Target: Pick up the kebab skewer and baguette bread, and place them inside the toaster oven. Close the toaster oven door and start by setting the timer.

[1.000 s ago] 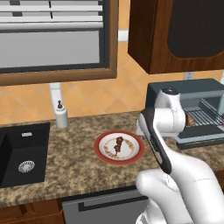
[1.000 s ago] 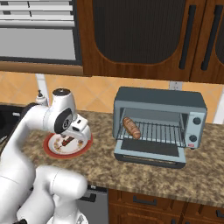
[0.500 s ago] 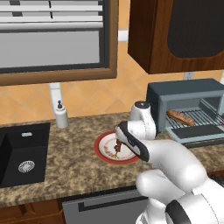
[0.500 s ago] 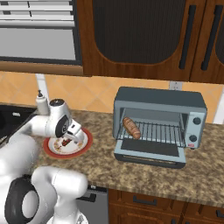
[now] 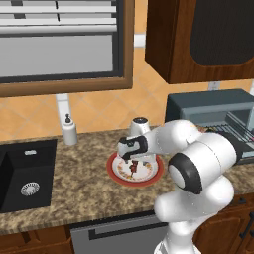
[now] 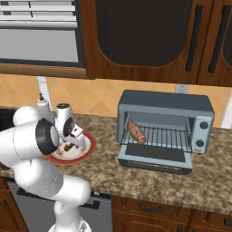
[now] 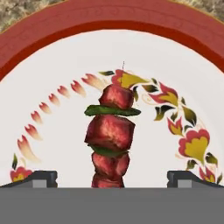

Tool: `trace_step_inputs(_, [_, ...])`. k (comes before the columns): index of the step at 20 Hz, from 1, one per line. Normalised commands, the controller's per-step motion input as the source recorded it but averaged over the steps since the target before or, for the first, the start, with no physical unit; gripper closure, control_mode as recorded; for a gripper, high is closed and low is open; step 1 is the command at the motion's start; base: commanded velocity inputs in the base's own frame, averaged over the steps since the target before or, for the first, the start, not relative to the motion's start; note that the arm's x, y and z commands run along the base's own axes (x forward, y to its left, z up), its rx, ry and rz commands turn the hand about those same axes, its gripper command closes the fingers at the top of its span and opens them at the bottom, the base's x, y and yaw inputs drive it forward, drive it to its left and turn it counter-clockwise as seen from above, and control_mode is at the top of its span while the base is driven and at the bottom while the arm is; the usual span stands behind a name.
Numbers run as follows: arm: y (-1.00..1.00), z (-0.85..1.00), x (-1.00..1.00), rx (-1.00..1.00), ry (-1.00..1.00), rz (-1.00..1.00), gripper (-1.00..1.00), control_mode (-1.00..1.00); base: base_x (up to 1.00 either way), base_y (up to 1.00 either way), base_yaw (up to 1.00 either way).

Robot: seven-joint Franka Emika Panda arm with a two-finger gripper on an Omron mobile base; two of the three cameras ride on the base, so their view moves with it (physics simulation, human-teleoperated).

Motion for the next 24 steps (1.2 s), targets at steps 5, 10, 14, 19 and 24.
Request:
trace_step_inputs(5, [0.1, -0.12, 0.11, 0.0, 0.16, -0.07, -1.0, -1.0, 0.0, 0.0, 0.0])
trace_step_inputs(10, [0.0, -0.09, -0.08, 0.0, 0.13, -0.11, -1.0, -1.0, 0.0, 0.0, 0.0])
trace_step_inputs(14, [0.0, -0.1, -0.22, 0.0, 0.14, -0.12, -1.0, -1.0, 0.0, 0.0, 0.0])
trace_step_inputs(19, [0.0, -0.01, -0.39, 0.0, 0.1, -0.1, -1.0, -1.0, 0.0, 0.0, 0.0])
trace_step_inputs(24, [0.0, 0.0, -0.42, 0.0, 0.05, -0.07, -1.0, -1.0, 0.0, 0.0, 0.0])
